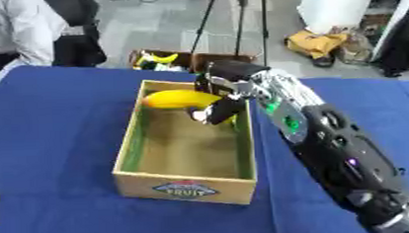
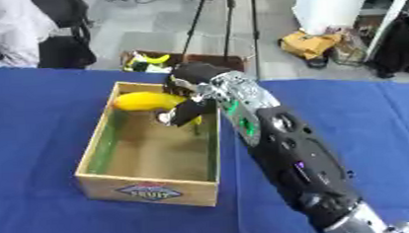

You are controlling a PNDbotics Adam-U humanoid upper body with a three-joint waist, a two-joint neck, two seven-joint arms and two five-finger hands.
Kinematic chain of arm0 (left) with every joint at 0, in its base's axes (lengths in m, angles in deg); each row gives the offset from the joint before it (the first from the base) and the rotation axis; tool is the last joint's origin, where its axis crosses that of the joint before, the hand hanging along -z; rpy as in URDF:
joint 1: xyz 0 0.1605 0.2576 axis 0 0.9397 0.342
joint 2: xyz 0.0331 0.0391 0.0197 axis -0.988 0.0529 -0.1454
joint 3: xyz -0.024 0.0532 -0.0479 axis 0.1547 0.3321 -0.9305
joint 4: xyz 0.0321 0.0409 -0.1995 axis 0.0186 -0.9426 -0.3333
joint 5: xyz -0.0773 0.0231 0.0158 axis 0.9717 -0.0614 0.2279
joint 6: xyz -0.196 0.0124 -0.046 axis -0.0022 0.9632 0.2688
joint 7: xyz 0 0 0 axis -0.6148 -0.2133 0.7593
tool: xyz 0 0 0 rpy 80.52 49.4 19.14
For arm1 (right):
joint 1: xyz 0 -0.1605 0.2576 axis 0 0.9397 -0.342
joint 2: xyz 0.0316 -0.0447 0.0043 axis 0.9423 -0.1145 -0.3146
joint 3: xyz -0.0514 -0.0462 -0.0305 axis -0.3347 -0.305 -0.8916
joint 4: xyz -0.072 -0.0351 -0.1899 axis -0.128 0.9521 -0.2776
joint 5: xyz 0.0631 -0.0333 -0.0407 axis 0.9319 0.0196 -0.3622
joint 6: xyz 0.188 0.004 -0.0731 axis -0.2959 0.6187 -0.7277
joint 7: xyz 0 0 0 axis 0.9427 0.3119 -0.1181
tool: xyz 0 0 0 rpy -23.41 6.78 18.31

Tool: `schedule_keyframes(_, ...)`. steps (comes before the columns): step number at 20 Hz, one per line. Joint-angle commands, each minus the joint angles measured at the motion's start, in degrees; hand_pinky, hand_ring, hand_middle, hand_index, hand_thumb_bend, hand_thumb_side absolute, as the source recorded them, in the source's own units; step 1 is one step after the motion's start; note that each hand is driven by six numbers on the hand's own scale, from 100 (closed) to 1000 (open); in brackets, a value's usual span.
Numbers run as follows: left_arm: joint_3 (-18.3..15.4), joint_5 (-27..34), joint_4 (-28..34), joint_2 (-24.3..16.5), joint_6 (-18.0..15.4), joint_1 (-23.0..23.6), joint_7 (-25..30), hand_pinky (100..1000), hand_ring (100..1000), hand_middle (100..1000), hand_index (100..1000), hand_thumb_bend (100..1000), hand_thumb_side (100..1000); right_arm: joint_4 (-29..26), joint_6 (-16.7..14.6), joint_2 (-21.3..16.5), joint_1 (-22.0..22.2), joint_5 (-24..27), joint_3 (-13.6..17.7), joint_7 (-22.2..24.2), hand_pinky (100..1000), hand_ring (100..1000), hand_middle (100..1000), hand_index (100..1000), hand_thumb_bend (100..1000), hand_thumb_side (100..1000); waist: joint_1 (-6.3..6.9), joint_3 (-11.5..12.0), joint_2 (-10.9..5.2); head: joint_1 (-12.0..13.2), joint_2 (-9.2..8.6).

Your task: Pick up objects on the table and place them in the box.

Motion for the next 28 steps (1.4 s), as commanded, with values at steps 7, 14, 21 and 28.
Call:
schedule_keyframes(7, 0.21, 0.09, 1.12, -0.12, -0.01, -0.58, 0.36, 322, 513, 529, 685, 100, 964, 1.09, -0.3, 1.0, 0.55, -4.16, -0.03, -1.56, 272, 602, 568, 660, 100, 600, 0.49, -0.03, -0.79, -0.14, -1.2)
schedule_keyframes(14, 0.19, 0.04, 1.12, -0.16, 0.03, -0.52, 0.42, 322, 512, 529, 684, 100, 962, 2.01, -1.42, 1.06, 0.55, -5.88, -0.55, -0.83, 331, 667, 616, 684, 100, 633, 0.45, -0.07, -0.84, -0.26, -1.44)
schedule_keyframes(21, 0.18, 0.05, 1.12, -0.14, 0.04, -0.45, 0.42, 322, 511, 529, 684, 100, 962, 3.14, -2.81, 1.48, 0.53, -7.6, -0.23, 3.19, 528, 823, 792, 794, 586, 563, 0.49, 0.03, -0.86, -0.26, -1.39)
schedule_keyframes(28, 0.14, 0.0, 1.12, -0.19, 0.12, -0.29, 0.41, 323, 511, 529, 684, 100, 963, -0.12, -2.65, 0.69, 0.08, -4.96, 1.51, 5.42, 655, 884, 844, 855, 885, 658, 0.58, -0.26, -1.08, 0.33, -0.57)
